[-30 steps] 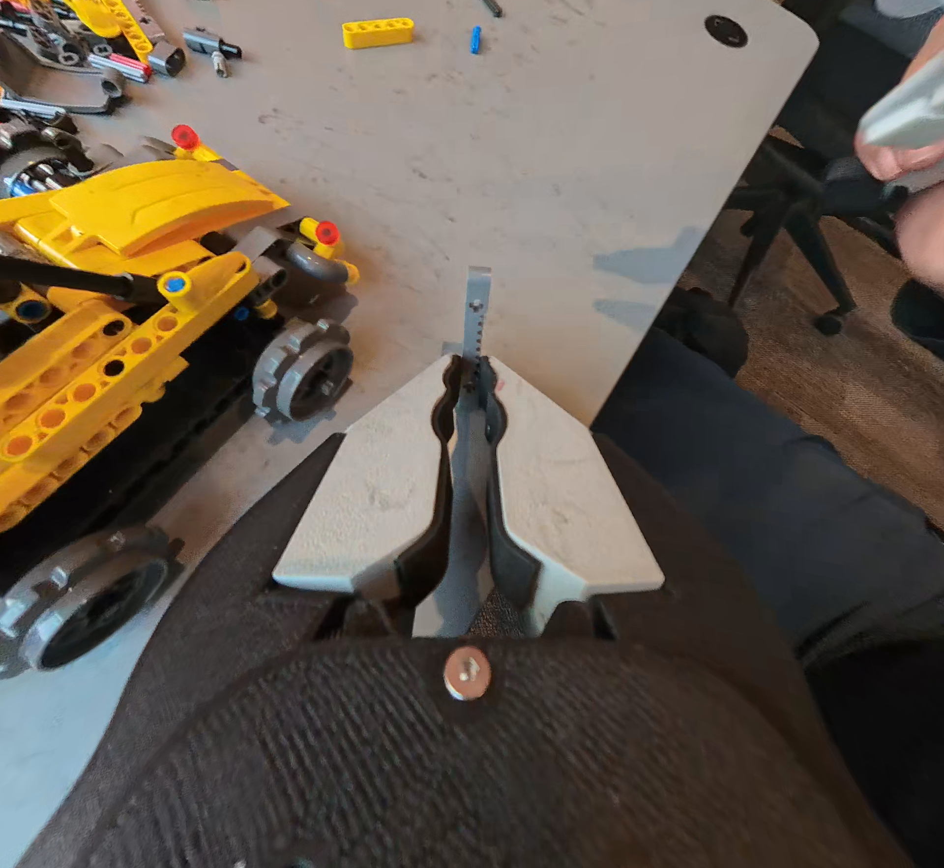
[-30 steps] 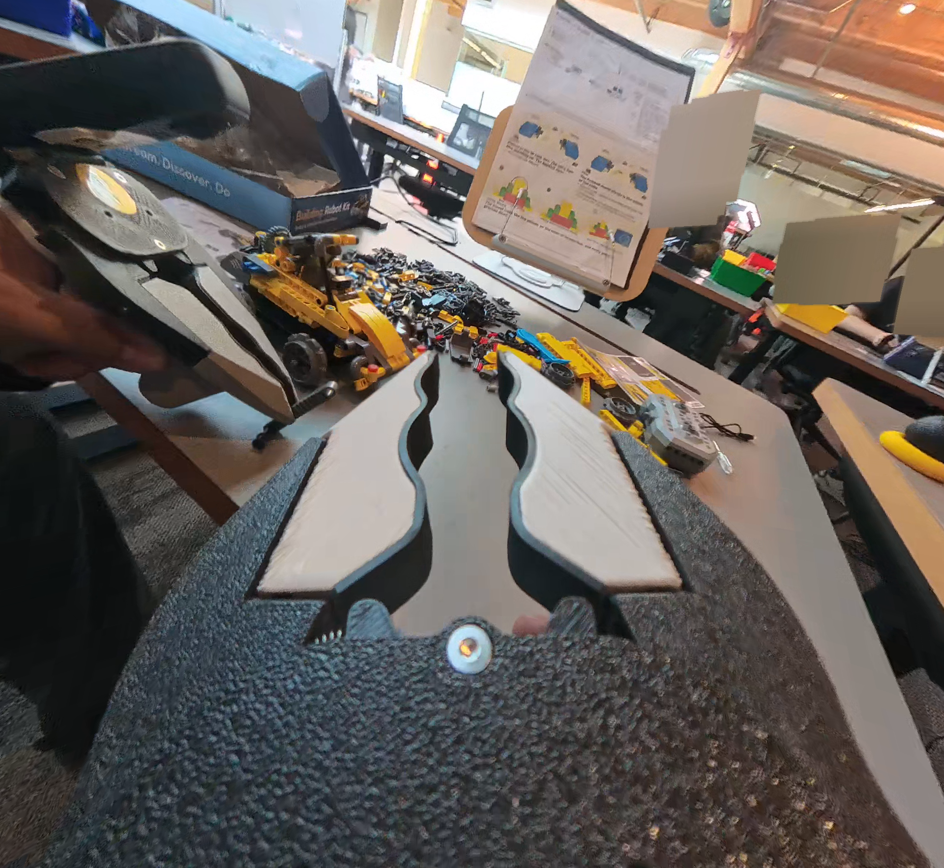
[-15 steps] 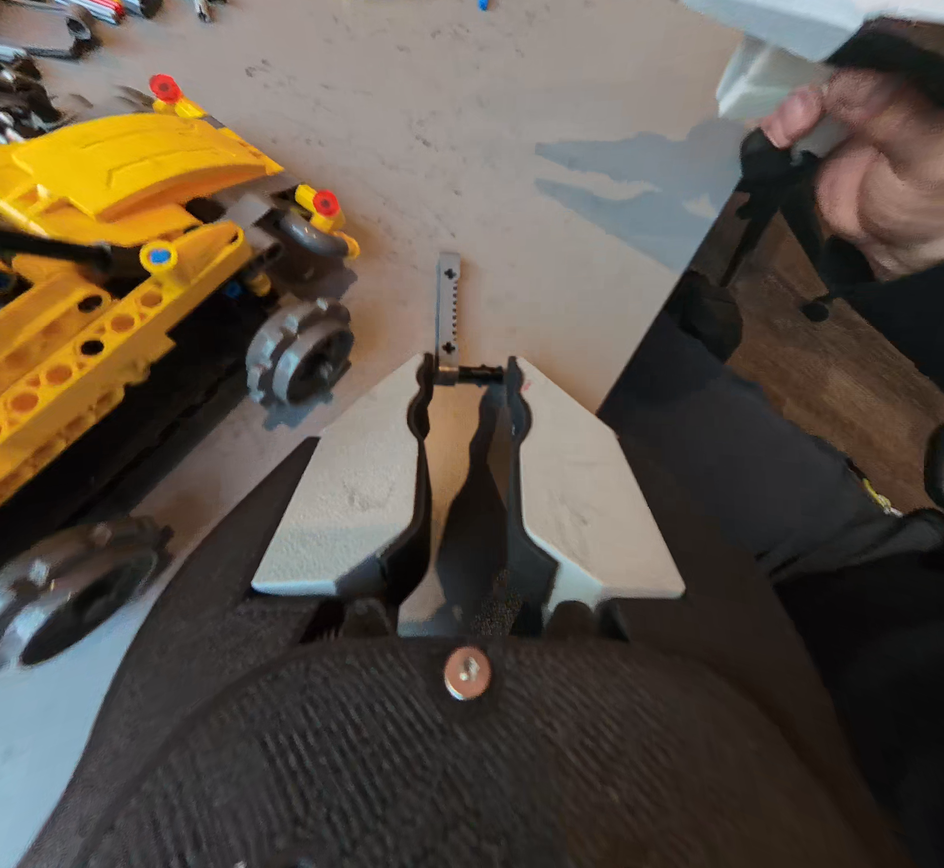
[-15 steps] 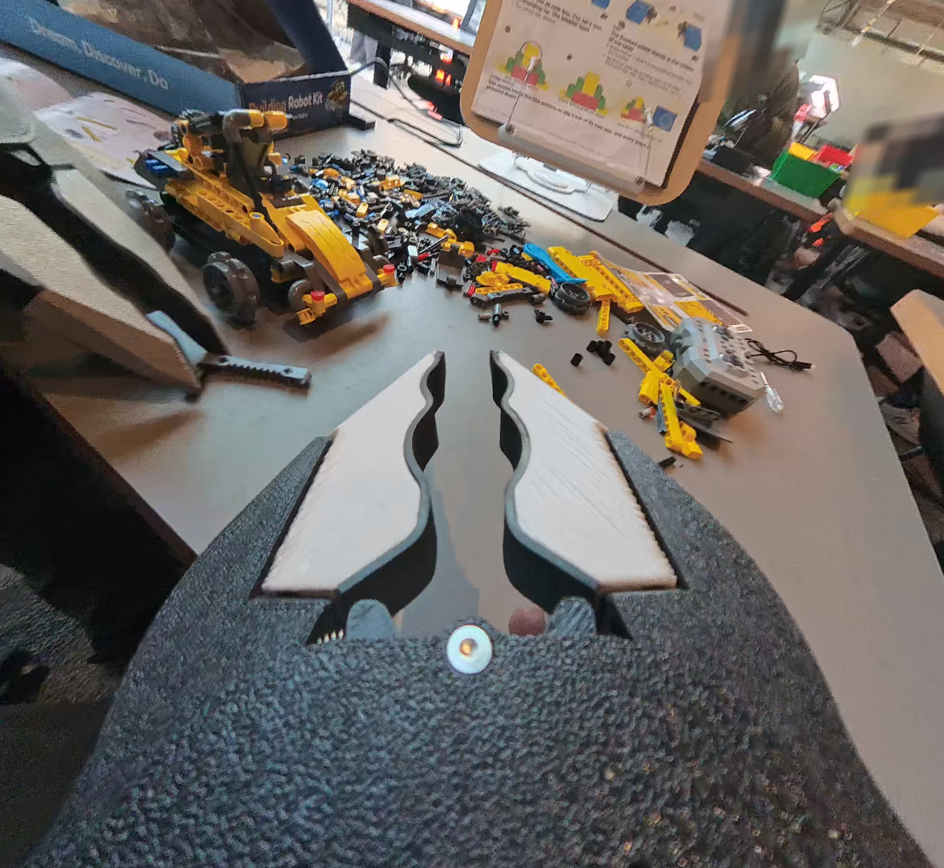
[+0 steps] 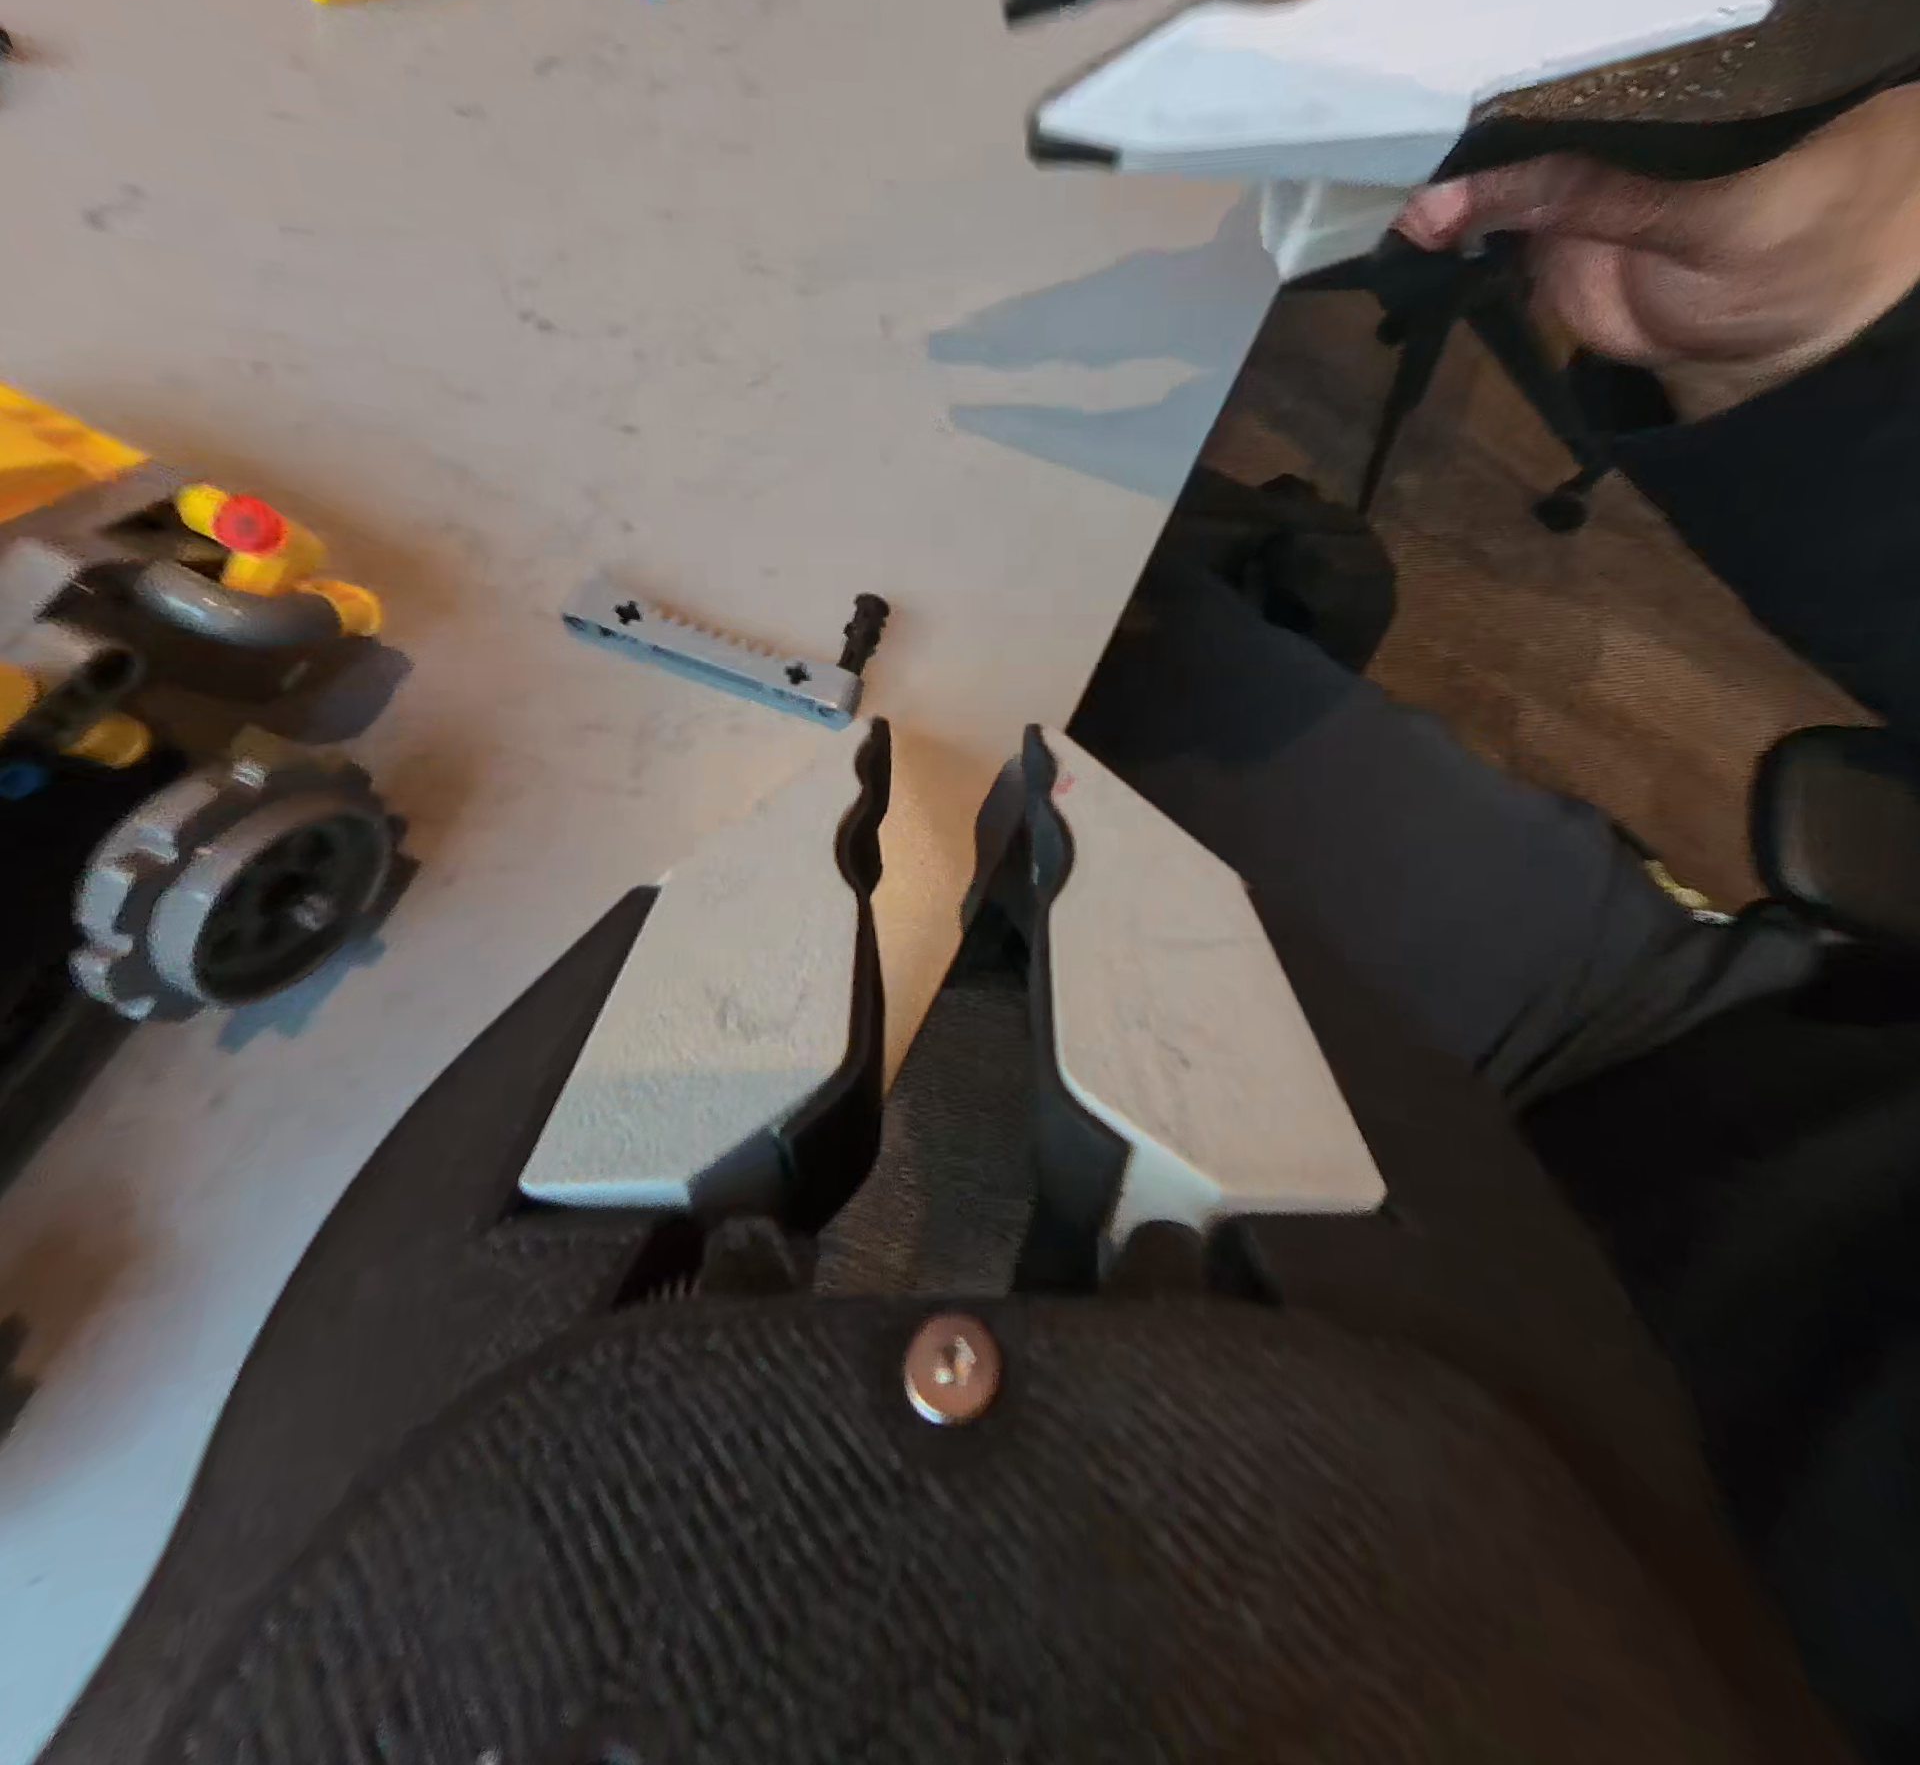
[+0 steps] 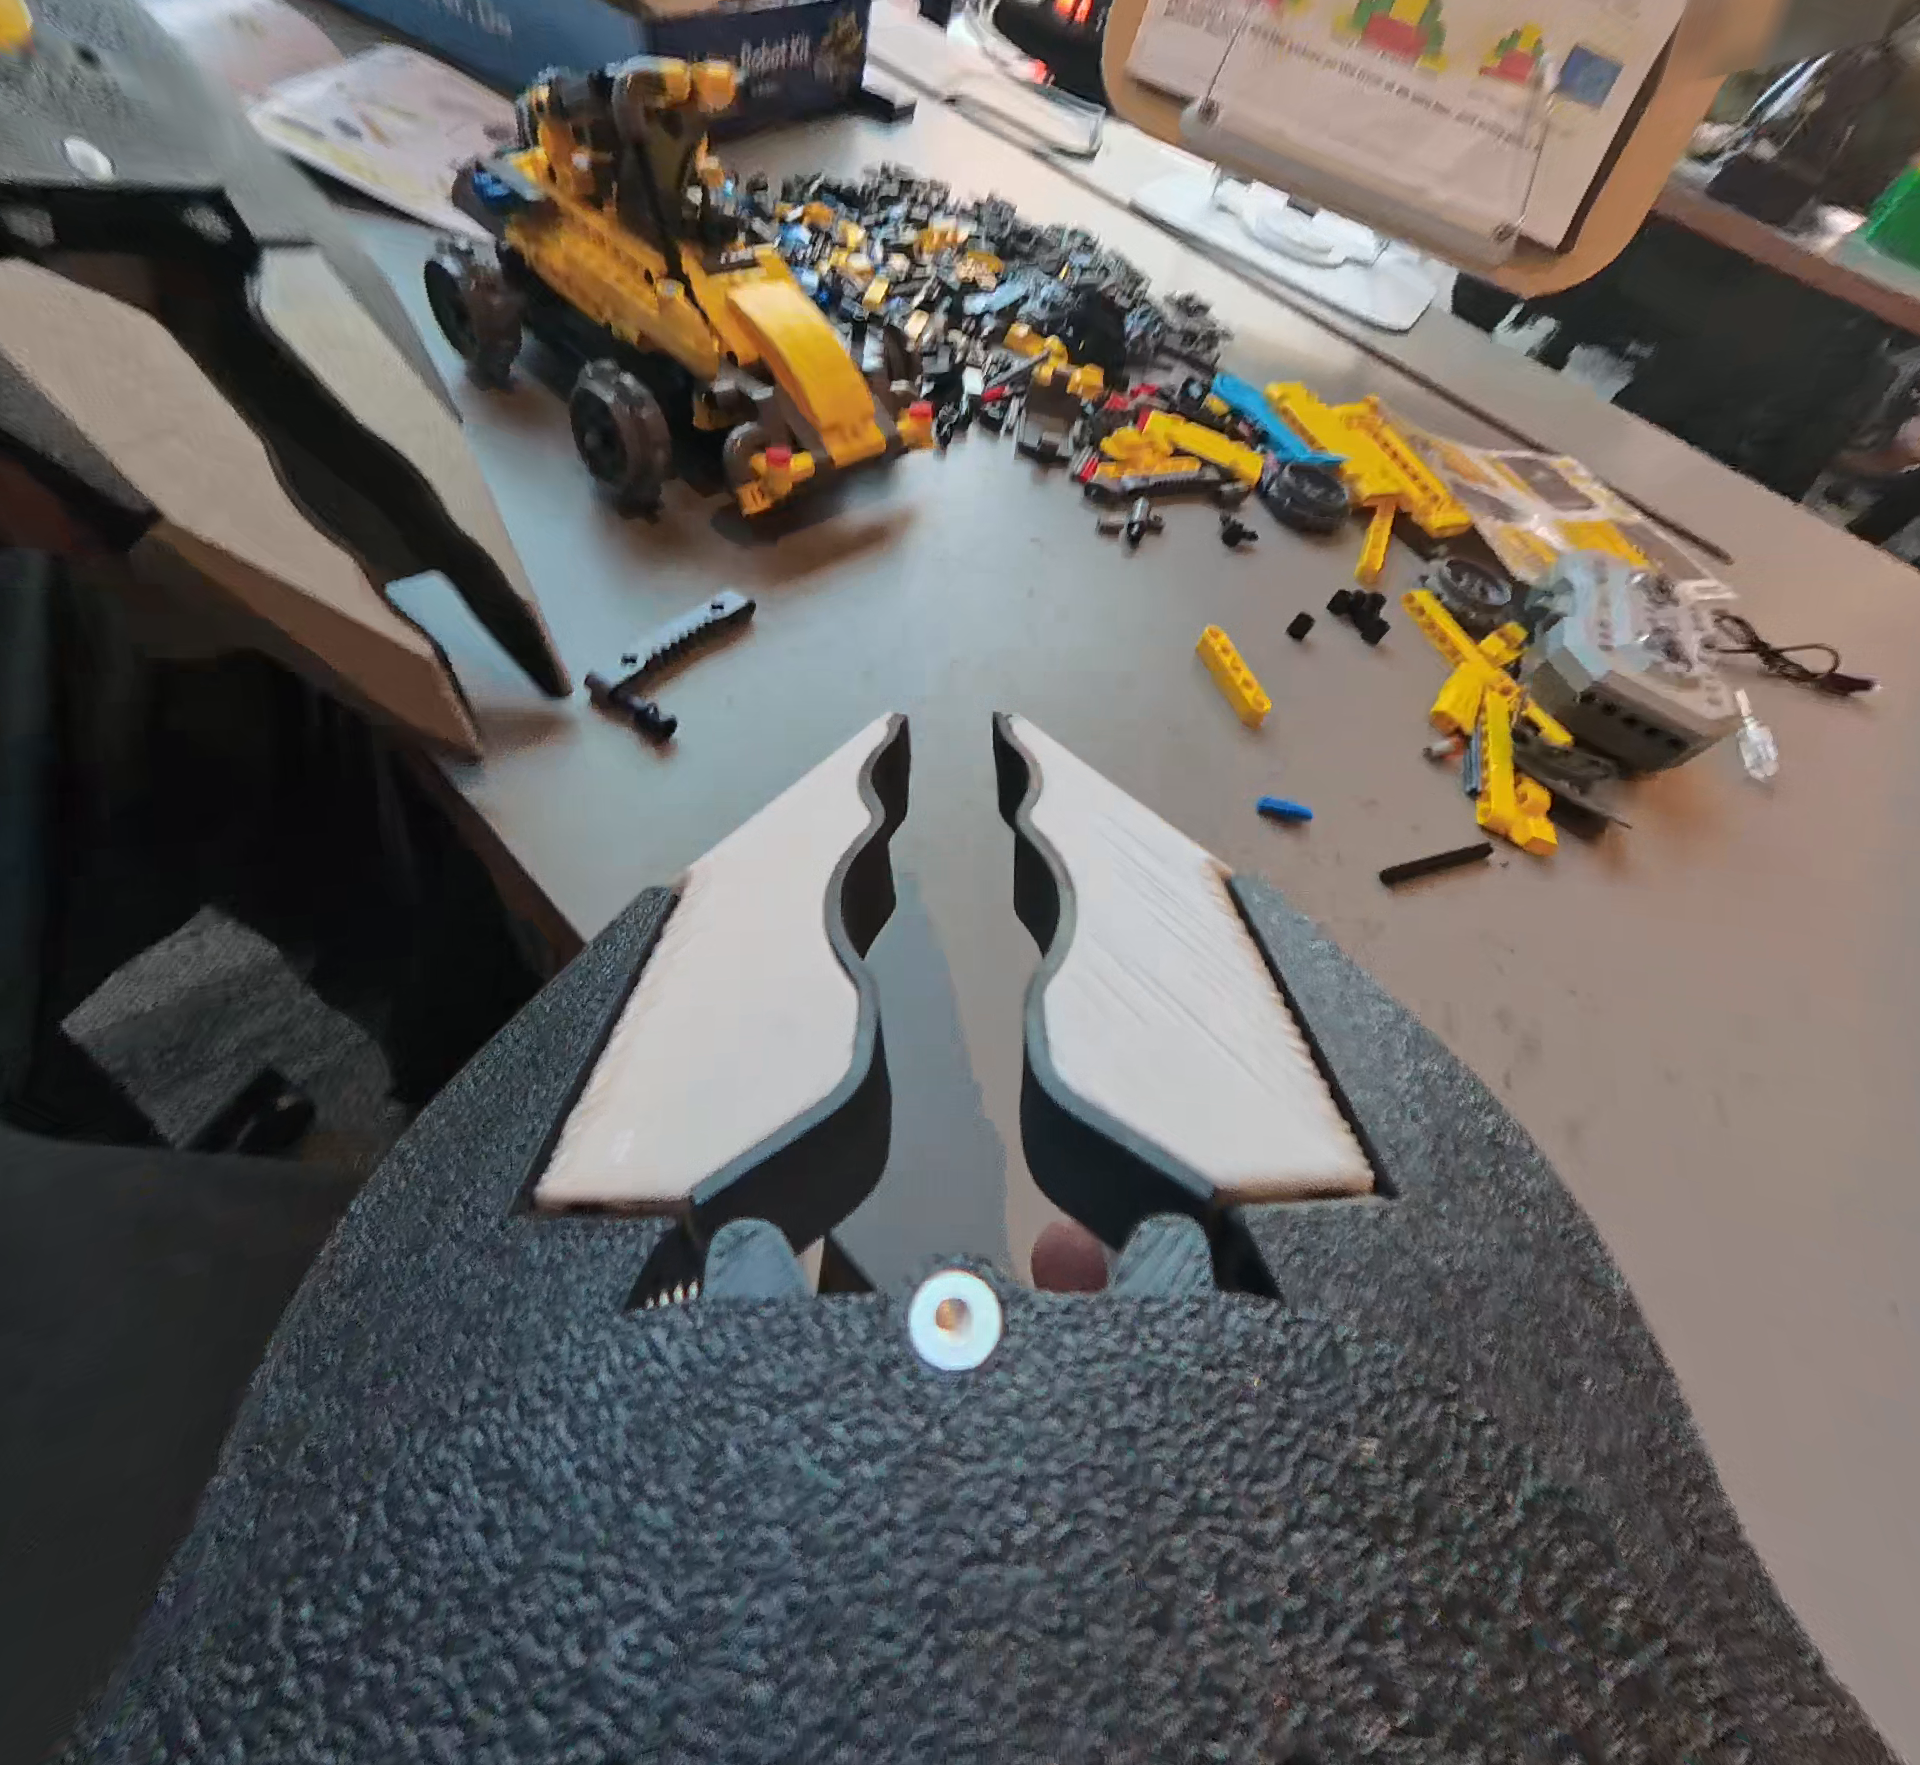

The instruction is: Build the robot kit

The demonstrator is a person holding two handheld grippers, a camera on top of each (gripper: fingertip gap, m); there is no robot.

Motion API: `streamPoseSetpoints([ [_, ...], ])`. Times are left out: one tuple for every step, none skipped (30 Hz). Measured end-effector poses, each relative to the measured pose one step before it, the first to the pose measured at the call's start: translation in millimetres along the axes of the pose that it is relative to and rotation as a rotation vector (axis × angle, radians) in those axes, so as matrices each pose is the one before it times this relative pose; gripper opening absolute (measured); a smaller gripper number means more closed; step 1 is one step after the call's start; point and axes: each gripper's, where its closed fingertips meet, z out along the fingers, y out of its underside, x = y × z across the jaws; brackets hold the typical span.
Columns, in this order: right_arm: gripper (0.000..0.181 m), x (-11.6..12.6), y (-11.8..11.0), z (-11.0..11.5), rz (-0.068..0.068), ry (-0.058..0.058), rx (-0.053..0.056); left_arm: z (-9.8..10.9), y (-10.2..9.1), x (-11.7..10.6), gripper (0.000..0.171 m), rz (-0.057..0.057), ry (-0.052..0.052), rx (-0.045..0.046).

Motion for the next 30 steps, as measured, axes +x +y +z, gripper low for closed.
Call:
streamPoseSetpoints([
  [0.016, -3.49, 7.22, -2.03, 0.0022, -0.0294, -0.0350, -1.50, -2.06, -2.72, 0.022, 0.0367, -0.0313, 0.00468],
  [0.016, -3.37, 7.10, -1.58, 0.0099, -0.0247, -0.0316, -1.97, -1.03, -2.94, 0.022, 0.0432, -0.0256, -0.00265],
  [0.018, -2.40, 6.26, -1.20, 0.0131, -0.0150, -0.0265, -1.92, -0.41, -3.36, 0.024, 0.0490, -0.0209, -0.00824],
  [0.019, -3.01, 4.53, -0.70, 0.0113, -0.0154, -0.0145, -1.96, -0.48, -4.52, 0.025, 0.0539, -0.0215, -0.01237],
  [0.019, -4.40, 2.55, -0.42, 0.0094, -0.0206, -0.0059, -1.86, -0.54, -6.39, 0.026, 0.0546, -0.0267, -0.01603],
  [0.019, -4.46, 1.66, 0.43, 0.0116, -0.0196, -0.0057, -1.64, -0.80, -5.46, 0.028, 0.0530, -0.0155, -0.01876],
  [0.019, -5.12, 0.28, 1.13, 0.0152, -0.0227, -0.0046, -1.18, -1.04, -2.55, 0.029, 0.0508, 0.0052, -0.01912],
  [0.019, -6.23, -1.49, 1.56, 0.0181, -0.0275, 0.0012, -0.48, -1.28, -2.58, 0.030, 0.0441, 0.0054, -0.01531],
  [0.019, -6.33, -2.66, 2.23, 0.0244, -0.0257, 0.0049, 0.57, -0.12, -0.72, 0.028, 0.0402, 0.0184, -0.01875],
  [0.019, -6.51, -3.32, 2.84, 0.0278, -0.0246, 0.0076, 2.04, 1.86, 0.74, 0.028, 0.0356, 0.0282, -0.03061],
  [0.019, -7.04, -2.79, 3.01, 0.0171, -0.0275, 0.0047, 2.90, 2.25, -3.54, 0.028, 0.0238, -0.0037, -0.03300],
  [0.019, -4.44, -1.93, 2.42, 0.0037, -0.0103, 0.0010, 3.67, 2.15, -2.84, 0.027, 0.0232, -0.0059, -0.02817],
  [0.019, -1.20, -1.68, 1.41, -0.0035, 0.0087, 0.0026, 5.06, 2.36, 0.51, 0.024, 0.0149, 0.0102, -0.02500],
  [0.019, -1.35, -1.16, 0.65, -0.0017, 0.0038, 0.0032, 4.99, -1.32, 0.77, 0.015, -0.0097, 0.0073, -0.00429],
  [0.019, -1.66, 0.08, 0.61, 0.0091, -0.0049, -0.0015, 3.56, -3.92, 2.28, 0.009, -0.0273, 0.0163, 0.01150],
  [0.019, -0.91, 1.53, 0.74, 0.0147, -0.0048, -0.0078, 3.24, -4.17, 1.87, 0.005, -0.0364, 0.0145, 0.00750],
  [0.020, 0.38, 2.20, 0.63, 0.0098, 0.0003, -0.0086, 2.74, -4.03, 0.26, 0.005, -0.0390, 0.0018, 0.00397],
  [0.023, 2.48, 2.62, 0.63, 0.0057, 0.0114, -0.0086, 2.25, -3.87, 1.21, 0.010, -0.0336, 0.0013, 0.00470],
  [0.026, 4.07, 3.64, 0.69, 0.0090, 0.0189, -0.0162, 1.42, -3.75, 4.27, 0.014, -0.0262, 0.0141, 0.00886],
  [0.028, 4.25, 4.52, 1.06, 0.0157, 0.0176, -0.0256, 0.61, -3.17, 7.07, 0.014, -0.0185, 0.0278, 0.01290],
  [0.030, 3.52, 3.78, 1.62, 0.0144, 0.0160, -0.0241, 0.32, -2.22, 8.46, 0.013, -0.0146, 0.0365, 0.01298],
  [0.032, 0.98, 2.52, 2.15, 0.0018, 0.0059, -0.0173, 0.67, -0.72, 7.94, 0.013, -0.0114, 0.0355, 0.01005],
  [0.032, -1.91, 2.23, 3.03, -0.0188, -0.0091, -0.0191, 1.50, 0.87, 5.11, 0.013, -0.0048, 0.0215, 0.00347],
  [0.032, 1.02, 3.26, 3.13, -0.0365, 0.0060, -0.0318, 0.82, -0.30, 1.39, 0.013, 0.0030, 0.0006, 0.01306],
  [0.035, 3.42, 2.47, 2.12, -0.0470, 0.0143, -0.0346, -0.29, 0.62, 0.37, 0.014, 0.0069, -0.0010, 0.00544],
  [0.035, 2.04, -3.05, -0.70, -0.0356, -0.0055, -0.0056, -1.52, 1.69, -0.56, 0.014, 0.0016, -0.0020, -0.00911],
  [0.028, 1.93, -2.34, -1.47, -0.0226, -0.0196, -0.0105, -2.31, 0.54, -1.74, 0.014, 0.0084, -0.0071, -0.00778],
  [0.024, 0.91, -2.47, -0.94, -0.0015, -0.0373, -0.0061, -3.41, -2.53, -3.96, 0.014, 0.0295, -0.0195, 0.00581],
  [0.024, 1.08, -2.13, -0.45, 0.0235, -0.0391, -0.0050, -3.91, -4.37, -6.28, 0.014, 0.0550, -0.0297, 0.00455],
  [0.025, 2.02, -2.24, -0.50, 0.0339, -0.0237, -0.0035, -3.58, -3.91, -8.18, 0.015, 0.0800, -0.0336, -0.01486],
])
